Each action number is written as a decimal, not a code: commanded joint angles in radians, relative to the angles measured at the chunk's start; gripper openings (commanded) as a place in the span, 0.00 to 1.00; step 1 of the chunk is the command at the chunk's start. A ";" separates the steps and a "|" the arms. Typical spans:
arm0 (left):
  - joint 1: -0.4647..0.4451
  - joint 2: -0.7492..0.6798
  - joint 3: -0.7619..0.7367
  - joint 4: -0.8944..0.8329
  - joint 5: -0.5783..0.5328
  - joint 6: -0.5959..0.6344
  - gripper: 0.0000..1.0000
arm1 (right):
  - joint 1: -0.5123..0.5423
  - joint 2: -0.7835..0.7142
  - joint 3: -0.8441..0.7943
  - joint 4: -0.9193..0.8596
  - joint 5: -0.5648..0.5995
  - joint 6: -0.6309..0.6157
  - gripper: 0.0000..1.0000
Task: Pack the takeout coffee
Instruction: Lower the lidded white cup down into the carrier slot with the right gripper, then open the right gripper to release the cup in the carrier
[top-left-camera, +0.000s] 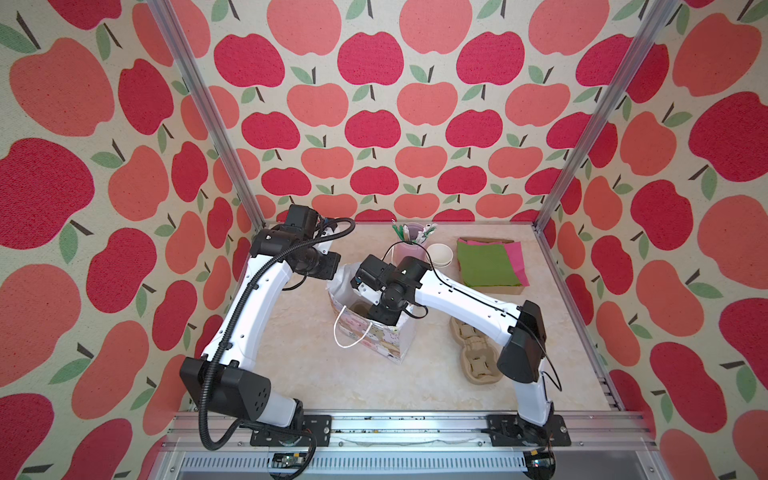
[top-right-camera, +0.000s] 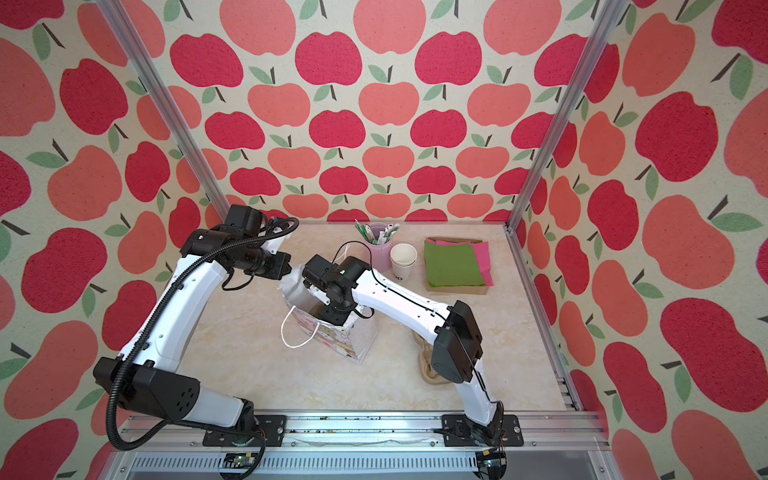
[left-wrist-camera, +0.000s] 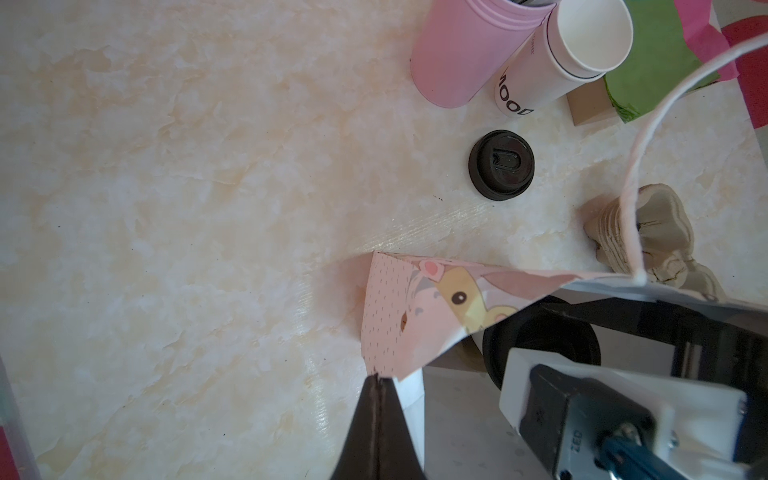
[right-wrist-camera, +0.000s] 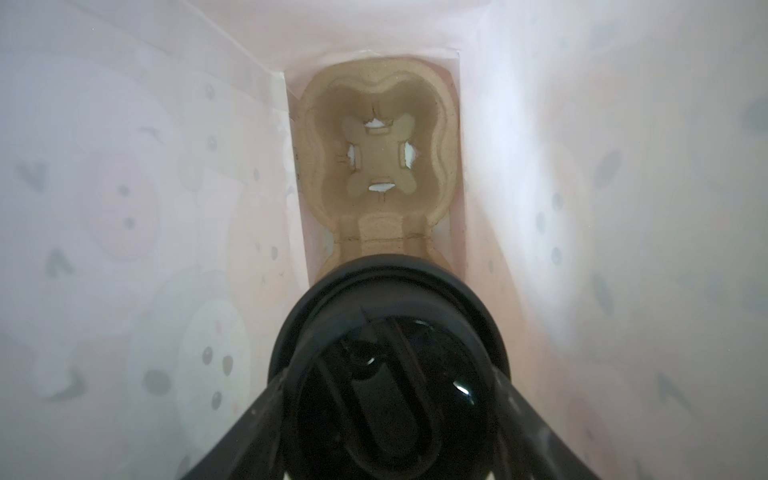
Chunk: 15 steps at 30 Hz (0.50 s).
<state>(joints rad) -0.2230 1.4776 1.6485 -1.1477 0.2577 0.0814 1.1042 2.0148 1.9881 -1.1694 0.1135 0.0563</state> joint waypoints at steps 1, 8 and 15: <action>-0.010 0.006 0.025 -0.031 -0.024 0.020 0.00 | 0.011 0.003 0.054 -0.024 0.021 -0.016 0.75; -0.016 0.000 0.028 -0.032 -0.038 0.021 0.00 | 0.012 -0.015 0.061 0.004 0.015 -0.024 0.87; -0.024 -0.009 0.027 -0.027 -0.048 0.019 0.00 | 0.012 -0.015 0.088 0.013 0.023 -0.026 0.95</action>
<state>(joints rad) -0.2420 1.4773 1.6505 -1.1481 0.2352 0.0814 1.1088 2.0144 2.0327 -1.1683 0.1226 0.0414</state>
